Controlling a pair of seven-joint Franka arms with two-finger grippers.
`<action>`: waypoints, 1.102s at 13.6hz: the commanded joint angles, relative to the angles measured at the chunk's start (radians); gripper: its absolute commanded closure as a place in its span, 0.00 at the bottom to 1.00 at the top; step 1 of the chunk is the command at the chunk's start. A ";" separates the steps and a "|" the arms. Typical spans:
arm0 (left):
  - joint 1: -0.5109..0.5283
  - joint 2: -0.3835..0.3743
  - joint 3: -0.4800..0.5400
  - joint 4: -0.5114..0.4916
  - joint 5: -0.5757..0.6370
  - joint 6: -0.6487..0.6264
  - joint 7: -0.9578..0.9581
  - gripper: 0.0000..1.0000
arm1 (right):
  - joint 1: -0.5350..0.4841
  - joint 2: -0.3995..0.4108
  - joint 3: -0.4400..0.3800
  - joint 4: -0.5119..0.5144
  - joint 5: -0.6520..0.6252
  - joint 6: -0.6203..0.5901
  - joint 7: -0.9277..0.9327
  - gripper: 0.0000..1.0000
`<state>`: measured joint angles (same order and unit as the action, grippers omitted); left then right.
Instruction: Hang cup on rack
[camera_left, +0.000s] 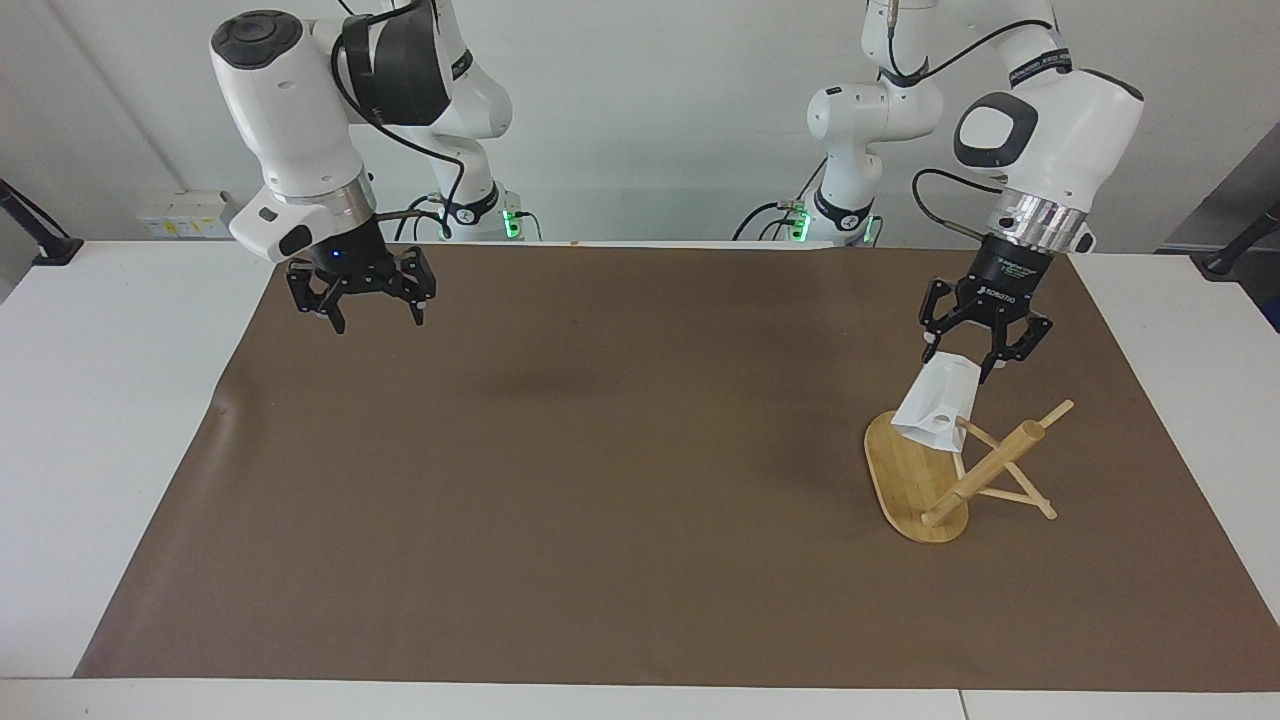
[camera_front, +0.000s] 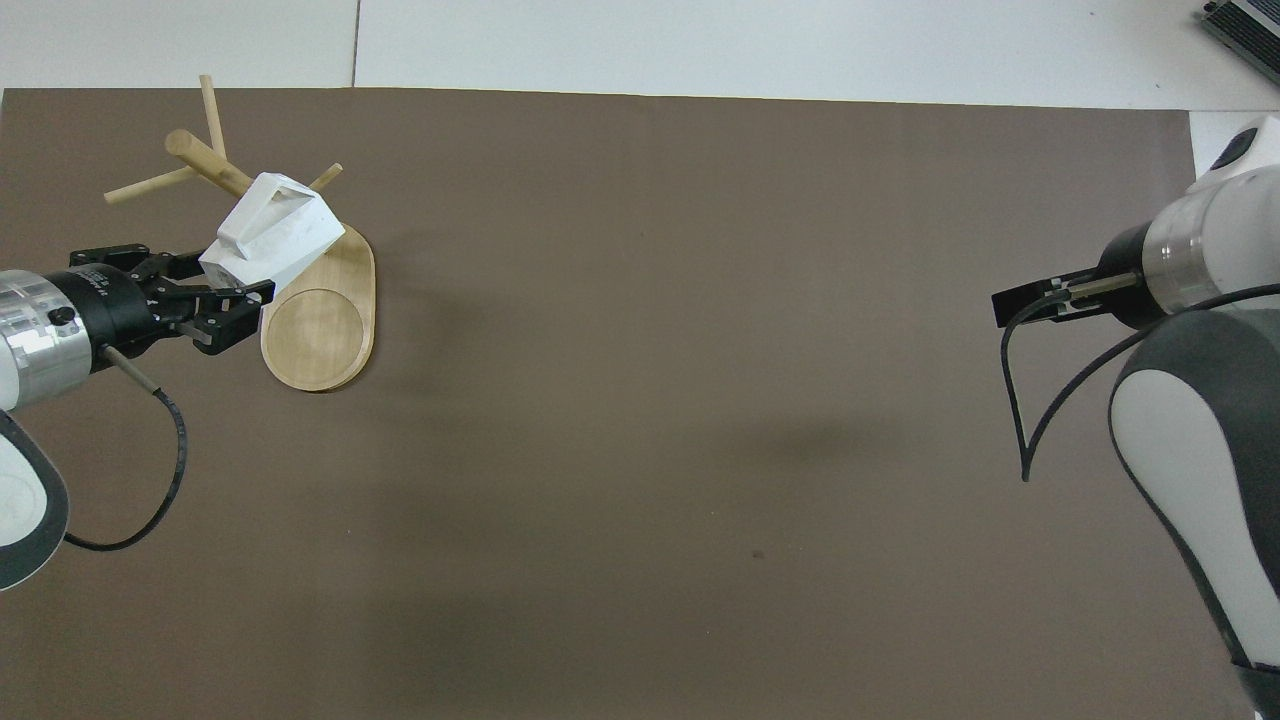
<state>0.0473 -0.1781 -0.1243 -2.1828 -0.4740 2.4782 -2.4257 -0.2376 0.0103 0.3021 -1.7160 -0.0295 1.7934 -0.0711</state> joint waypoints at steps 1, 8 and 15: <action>0.013 -0.009 -0.009 -0.020 -0.005 0.034 -0.041 1.00 | -0.028 -0.012 0.005 -0.002 -0.013 -0.037 0.054 0.00; 0.037 0.020 -0.009 -0.009 -0.005 0.068 -0.075 1.00 | -0.035 0.007 -0.005 0.073 0.000 -0.131 0.155 0.00; 0.026 0.038 -0.009 -0.015 -0.005 0.093 -0.104 1.00 | -0.035 0.010 -0.024 0.131 0.003 -0.198 0.146 0.00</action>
<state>0.0752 -0.1526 -0.1280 -2.1879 -0.4750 2.5284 -2.5047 -0.2620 0.0106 0.2707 -1.6122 -0.0289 1.6201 0.0711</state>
